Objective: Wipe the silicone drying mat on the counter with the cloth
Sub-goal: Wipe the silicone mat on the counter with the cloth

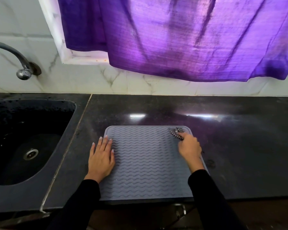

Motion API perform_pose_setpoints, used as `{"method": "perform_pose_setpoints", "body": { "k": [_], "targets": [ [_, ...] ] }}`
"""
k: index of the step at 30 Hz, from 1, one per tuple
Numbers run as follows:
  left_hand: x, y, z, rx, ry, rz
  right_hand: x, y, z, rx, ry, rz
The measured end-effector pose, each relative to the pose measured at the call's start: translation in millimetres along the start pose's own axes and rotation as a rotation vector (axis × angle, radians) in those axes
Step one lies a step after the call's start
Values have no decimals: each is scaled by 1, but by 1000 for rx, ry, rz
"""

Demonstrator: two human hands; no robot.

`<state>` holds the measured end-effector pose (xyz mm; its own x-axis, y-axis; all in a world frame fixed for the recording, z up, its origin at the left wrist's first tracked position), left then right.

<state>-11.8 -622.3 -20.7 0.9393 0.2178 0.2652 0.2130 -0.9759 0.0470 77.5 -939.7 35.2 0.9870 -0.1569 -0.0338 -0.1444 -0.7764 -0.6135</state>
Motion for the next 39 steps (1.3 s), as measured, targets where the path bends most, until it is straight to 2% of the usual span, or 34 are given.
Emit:
{"method": "perform_pose_setpoints", "body": {
  "k": [3,5,8,11,13,16,17,18,19,21,23,25,27,33,36,39],
  "targets": [
    [12,0,21,-6,-87,61,-17,0,45,-350,-100,-182],
    [15,1,31,-20,-127,54,-25,8,60,-449,-114,-217],
    [14,1,35,-7,-110,35,-25,3,52,-390,-93,-215],
    [13,1,35,-11,-112,33,-25,-5,32,-284,-121,-74],
    [13,1,34,-14,-112,33,-18,-2,14,-95,-92,80],
    [12,0,34,-27,-112,27,-2,4,7,526,-57,290],
    [12,0,34,-28,-114,26,-1,-2,13,704,-65,305],
    [12,0,34,-30,-114,24,1,-11,18,763,-58,261],
    [12,0,34,-30,-112,24,2,-24,24,700,-52,179],
    [12,0,34,-30,-111,24,0,-50,42,419,-51,-55],
    [12,-1,35,-25,-112,26,-10,-69,75,145,-154,-242],
    [12,-1,36,-24,-115,22,-23,-77,108,-181,-227,-366],
    [13,-1,36,-31,-110,16,-33,-72,125,-387,-240,-415],
    [13,-1,34,-50,-95,13,-29,-77,103,-433,-239,-427],
    [13,0,34,-56,-99,16,-22,-78,80,-397,-225,-252],
    [12,1,32,-57,-102,10,0,-67,49,4,-134,56]
  ]
}}
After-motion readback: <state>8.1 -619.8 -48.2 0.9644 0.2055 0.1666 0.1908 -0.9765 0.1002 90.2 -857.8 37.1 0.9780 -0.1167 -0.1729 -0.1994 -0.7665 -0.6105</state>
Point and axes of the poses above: each hand's wrist, its own x-axis towards the middle knuckle, its own z-axis out of the palm, y = z × x, the point moved 8 cm from there along x, towards the middle knuckle, and after that the axes turned 12 degrees about x, right-handed, at the moved point
